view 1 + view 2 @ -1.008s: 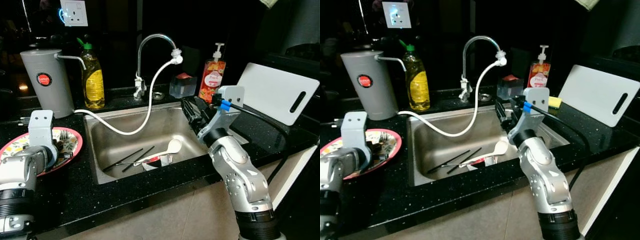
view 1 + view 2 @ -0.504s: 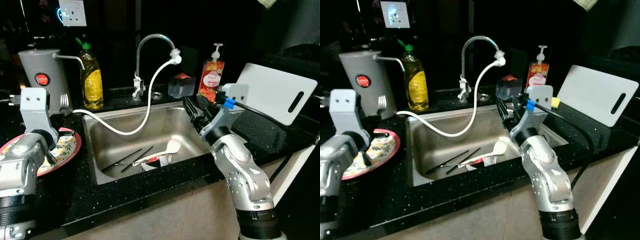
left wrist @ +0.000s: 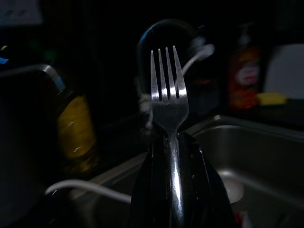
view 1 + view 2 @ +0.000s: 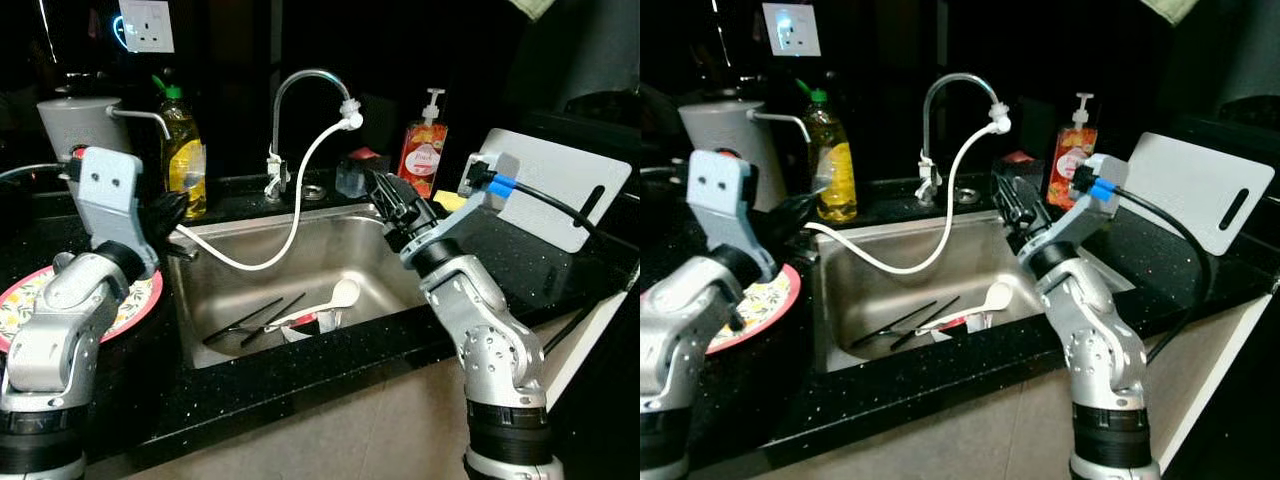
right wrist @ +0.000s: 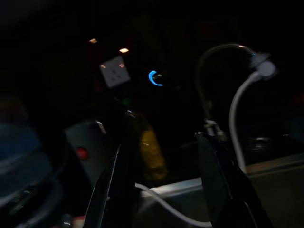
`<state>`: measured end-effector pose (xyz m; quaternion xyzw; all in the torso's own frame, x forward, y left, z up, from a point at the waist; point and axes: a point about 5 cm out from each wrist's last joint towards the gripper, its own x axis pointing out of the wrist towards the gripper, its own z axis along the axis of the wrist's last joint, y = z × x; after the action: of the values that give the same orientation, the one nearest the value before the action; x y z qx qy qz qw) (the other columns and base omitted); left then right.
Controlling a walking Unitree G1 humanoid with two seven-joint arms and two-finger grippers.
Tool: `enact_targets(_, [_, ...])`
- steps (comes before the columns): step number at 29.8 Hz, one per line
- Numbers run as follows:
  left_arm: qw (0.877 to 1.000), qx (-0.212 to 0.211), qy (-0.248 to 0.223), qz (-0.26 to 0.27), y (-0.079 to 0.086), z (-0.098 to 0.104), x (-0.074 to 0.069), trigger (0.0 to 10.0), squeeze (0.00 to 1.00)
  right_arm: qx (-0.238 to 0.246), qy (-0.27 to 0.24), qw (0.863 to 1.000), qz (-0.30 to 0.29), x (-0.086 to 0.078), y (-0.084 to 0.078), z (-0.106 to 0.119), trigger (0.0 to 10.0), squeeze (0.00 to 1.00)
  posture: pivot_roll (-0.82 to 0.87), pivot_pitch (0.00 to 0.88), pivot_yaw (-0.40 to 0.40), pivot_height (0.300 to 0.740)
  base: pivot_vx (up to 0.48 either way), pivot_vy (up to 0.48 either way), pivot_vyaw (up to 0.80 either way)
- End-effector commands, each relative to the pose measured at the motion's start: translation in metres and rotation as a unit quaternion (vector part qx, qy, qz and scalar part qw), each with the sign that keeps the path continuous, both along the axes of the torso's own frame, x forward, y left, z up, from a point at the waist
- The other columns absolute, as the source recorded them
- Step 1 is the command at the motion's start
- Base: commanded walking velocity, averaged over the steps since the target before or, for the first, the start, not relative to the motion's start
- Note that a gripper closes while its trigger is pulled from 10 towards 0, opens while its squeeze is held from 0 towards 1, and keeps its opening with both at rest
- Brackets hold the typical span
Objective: Kitchen organization
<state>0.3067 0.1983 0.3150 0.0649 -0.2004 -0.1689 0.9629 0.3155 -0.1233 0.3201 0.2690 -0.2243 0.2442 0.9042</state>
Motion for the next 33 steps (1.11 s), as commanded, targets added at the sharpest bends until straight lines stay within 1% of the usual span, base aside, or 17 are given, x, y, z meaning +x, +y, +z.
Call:
enact_targets(1, [0.999, 0.003, -0.019, -0.045, -0.012, 0.005, -0.007, 10.0, 0.00, 0.009, -0.021, 0.999, 0.025, -0.009, 0.000, 0.008, 10.0, 0.00, -0.06, 0.000, -0.056, 0.740, 0.000, 0.000, 0.00])
enact_targets(3, [0.999, 0.003, -0.019, -0.045, -0.012, 0.005, -0.007, 10.0, 0.00, 0.009, -0.021, 0.999, 0.025, -0.009, 0.000, 0.008, 10.0, 0.00, -0.06, 0.000, -0.056, 0.740, 0.000, 0.000, 0.00])
enact_targets(5, [0.998, 0.028, -0.024, -0.056, -0.018, 0.005, -0.007, 10.0, 0.00, 0.011, -0.041, 0.998, 0.045, -0.013, -0.001, 0.014, 10.0, 0.00, -0.07, 0.000, -0.052, 0.740, 0.000, 0.000, 0.00])
enact_targets(6, [0.998, 0.028, -0.024, -0.056, -0.018, 0.005, -0.007, 10.0, 0.00, 0.011, -0.041, 0.998, 0.045, -0.013, -0.001, 0.014, 10.0, 0.00, -0.07, 0.000, -0.052, 0.740, 0.000, 0.000, 0.00])
enact_targets(7, [0.997, 0.036, -0.030, -0.062, -0.020, 0.006, -0.008, 10.0, 0.00, 0.022, -0.054, 0.995, 0.079, -0.017, 0.001, 0.020, 10.0, 0.00, -0.06, 0.000, -0.066, 0.740, 0.000, 0.000, 0.00])
enact_targets(8, [0.997, 0.034, -0.034, -0.066, -0.020, 0.008, -0.009, 10.0, 0.00, 0.027, -0.056, 0.993, 0.095, -0.018, 0.002, 0.021, 10.0, 0.00, -0.06, 0.000, -0.066, 0.740, 0.000, 0.000, 0.00])
enact_targets(9, [0.997, 0.034, -0.034, -0.066, -0.020, 0.008, -0.009, 10.0, 0.00, 0.027, -0.056, 0.993, 0.095, -0.018, 0.002, 0.021, 10.0, 0.00, -0.06, 0.000, -0.066, 0.740, 0.000, 0.000, 0.00])
enact_targets(10, [0.994, 0.027, -0.045, -0.094, -0.026, 0.012, -0.014, 10.0, 0.00, 0.026, -0.055, 0.989, 0.131, -0.022, 0.008, 0.021, 10.0, 0.00, -0.06, 0.000, -0.066, 0.740, 0.000, 0.000, 0.00])
enact_targets(11, [0.994, 0.027, -0.045, -0.094, -0.026, 0.012, -0.014, 10.0, 0.00, 0.026, -0.055, 0.989, 0.131, -0.022, 0.008, 0.021, 10.0, 0.00, -0.06, 0.000, -0.066, 0.740, 0.000, 0.000, 0.00])
enact_targets(14, [0.989, 0.024, -0.052, -0.135, -0.037, 0.014, -0.022, 10.0, 0.00, 0.023, -0.042, 0.985, 0.167, -0.025, 0.017, 0.016, 10.0, 0.00, -0.06, 0.000, -0.064, 0.740, 0.000, 0.000, 0.00])
enact_targets(15, [0.989, 0.024, -0.052, -0.135, -0.037, 0.014, -0.022, 10.0, 0.00, 0.023, -0.042, 0.985, 0.167, -0.025, 0.017, 0.016, 10.0, 0.00, -0.06, 0.000, -0.064, 0.740, 0.000, 0.000, 0.00])
enact_targets(19, [0.984, 0.015, -0.063, -0.164, -0.052, 0.019, -0.024, 10.0, 0.00, 0.043, -0.014, 0.982, 0.181, -0.023, 0.025, 0.011, 10.0, 0.00, -0.07, 0.000, -0.063, 0.740, 0.000, 0.000, 0.00])
enact_targets(23, [0.978, 0.014, -0.075, -0.192, -0.065, 0.022, -0.026, 10.0, 0.00, 0.054, -0.013, 0.978, 0.202, -0.025, 0.028, 0.010, 10.0, 0.00, -0.06, 0.000, -0.071, 0.740, 0.000, 0.000, 0.00])
enact_targets(28, [0.974, 0.002, -0.078, -0.213, -0.072, 0.024, -0.031, 10.0, 0.00, 0.078, 0.000, 0.972, 0.222, -0.026, 0.029, 0.011, 10.0, 0.00, -0.07, 0.000, -0.070, 0.740, 0.000, 0.000, 0.00])
enact_targets(33, [0.971, 0.002, -0.075, -0.229, -0.078, 0.023, -0.033, 10.0, 0.00, 0.083, 0.003, 0.971, 0.226, -0.028, 0.029, 0.009, 10.0, 0.00, -0.07, 0.000, -0.064, 0.740, 0.000, 0.000, 0.00])
